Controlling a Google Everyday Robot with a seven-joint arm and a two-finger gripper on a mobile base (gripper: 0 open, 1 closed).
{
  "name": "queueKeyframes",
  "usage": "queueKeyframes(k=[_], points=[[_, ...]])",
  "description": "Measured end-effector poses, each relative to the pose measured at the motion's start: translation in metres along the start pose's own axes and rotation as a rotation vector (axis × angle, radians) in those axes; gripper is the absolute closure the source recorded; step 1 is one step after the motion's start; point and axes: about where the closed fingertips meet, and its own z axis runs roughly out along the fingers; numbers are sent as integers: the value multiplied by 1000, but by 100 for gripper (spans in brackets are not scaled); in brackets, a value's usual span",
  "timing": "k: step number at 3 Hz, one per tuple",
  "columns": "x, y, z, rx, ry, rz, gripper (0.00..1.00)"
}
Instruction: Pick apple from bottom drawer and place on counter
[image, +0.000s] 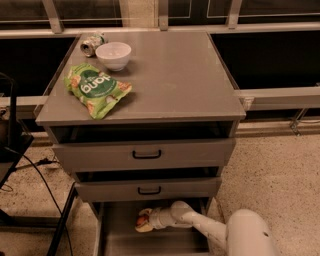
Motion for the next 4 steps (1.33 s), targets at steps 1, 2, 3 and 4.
queueKeyframes(k=[1, 2, 3, 4], points=[[0, 0, 0, 0, 0, 0, 42], [0, 0, 0, 0, 0, 0, 11], [11, 2, 5, 10, 7, -7, 0], [19, 3, 8, 11, 15, -2, 3]])
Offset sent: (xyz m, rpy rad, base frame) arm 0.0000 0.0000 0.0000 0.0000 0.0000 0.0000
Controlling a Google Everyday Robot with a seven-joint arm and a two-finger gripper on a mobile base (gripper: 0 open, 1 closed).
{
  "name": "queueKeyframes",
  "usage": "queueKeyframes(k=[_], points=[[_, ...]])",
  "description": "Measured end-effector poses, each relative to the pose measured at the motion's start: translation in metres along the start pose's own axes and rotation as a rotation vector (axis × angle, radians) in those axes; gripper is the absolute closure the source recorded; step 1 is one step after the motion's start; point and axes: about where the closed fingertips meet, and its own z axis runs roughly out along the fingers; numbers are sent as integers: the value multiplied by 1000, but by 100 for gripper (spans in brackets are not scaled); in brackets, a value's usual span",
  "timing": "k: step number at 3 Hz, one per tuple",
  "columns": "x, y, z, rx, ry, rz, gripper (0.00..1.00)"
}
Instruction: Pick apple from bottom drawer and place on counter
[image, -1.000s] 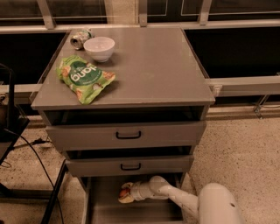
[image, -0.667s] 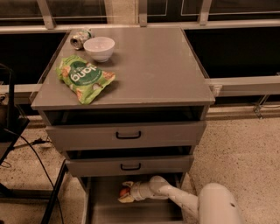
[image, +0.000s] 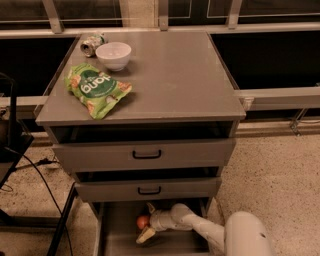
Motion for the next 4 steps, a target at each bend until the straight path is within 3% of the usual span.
queueKeyframes(k=[3, 4], points=[[0, 0, 0, 0, 0, 0, 72], [0, 0, 0, 0, 0, 0, 100]])
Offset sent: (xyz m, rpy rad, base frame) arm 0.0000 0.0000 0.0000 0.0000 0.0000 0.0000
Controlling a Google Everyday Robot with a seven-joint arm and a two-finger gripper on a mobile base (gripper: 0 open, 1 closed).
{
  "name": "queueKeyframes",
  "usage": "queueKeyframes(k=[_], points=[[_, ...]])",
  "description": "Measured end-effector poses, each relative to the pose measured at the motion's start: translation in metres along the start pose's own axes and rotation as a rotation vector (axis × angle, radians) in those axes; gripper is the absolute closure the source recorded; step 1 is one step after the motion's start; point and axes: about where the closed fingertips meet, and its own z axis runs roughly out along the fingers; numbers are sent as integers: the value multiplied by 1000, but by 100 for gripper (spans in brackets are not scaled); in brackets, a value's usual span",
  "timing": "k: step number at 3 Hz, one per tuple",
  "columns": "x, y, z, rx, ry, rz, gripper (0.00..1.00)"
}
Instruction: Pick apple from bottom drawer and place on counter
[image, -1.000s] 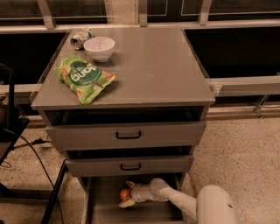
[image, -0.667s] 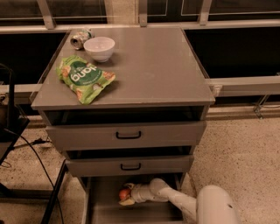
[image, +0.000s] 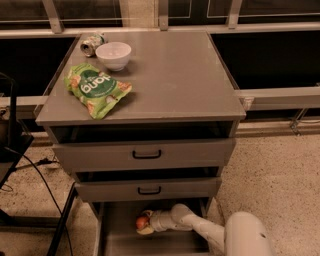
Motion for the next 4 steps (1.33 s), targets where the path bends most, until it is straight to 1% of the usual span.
queueKeyframes(k=[1, 3, 4], points=[[0, 0, 0, 0, 0, 0, 100], [-39, 26, -31, -42, -17, -27, 100], [-55, 38, -59, -38, -21, -31, 100]])
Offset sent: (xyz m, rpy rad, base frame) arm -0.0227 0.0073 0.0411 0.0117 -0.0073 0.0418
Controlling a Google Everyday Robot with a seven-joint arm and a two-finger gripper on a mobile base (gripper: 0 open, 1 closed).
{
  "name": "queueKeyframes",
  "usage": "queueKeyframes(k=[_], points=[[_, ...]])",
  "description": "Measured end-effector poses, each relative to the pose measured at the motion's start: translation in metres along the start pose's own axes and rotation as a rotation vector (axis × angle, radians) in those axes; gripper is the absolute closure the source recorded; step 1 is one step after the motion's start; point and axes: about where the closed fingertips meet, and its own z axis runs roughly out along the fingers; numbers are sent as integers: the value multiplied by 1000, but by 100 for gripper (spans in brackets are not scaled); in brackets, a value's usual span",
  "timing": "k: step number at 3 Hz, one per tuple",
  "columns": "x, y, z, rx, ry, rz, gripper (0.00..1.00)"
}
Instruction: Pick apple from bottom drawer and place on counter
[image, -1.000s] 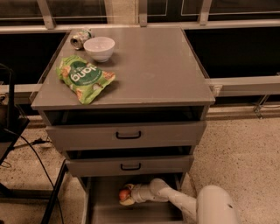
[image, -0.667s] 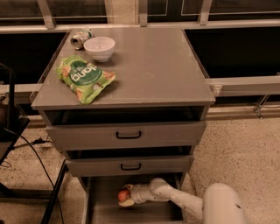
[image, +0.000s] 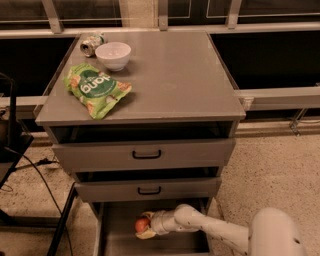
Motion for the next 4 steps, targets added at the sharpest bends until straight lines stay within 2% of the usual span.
queueKeyframes(k=[1, 2, 3, 4], points=[[-9, 19, -37, 28, 3, 14, 100], [-20, 54, -89, 82, 18, 31, 100], [-43, 67, -132, 137, 56, 18, 100], [-49, 87, -135, 109, 62, -5, 100]])
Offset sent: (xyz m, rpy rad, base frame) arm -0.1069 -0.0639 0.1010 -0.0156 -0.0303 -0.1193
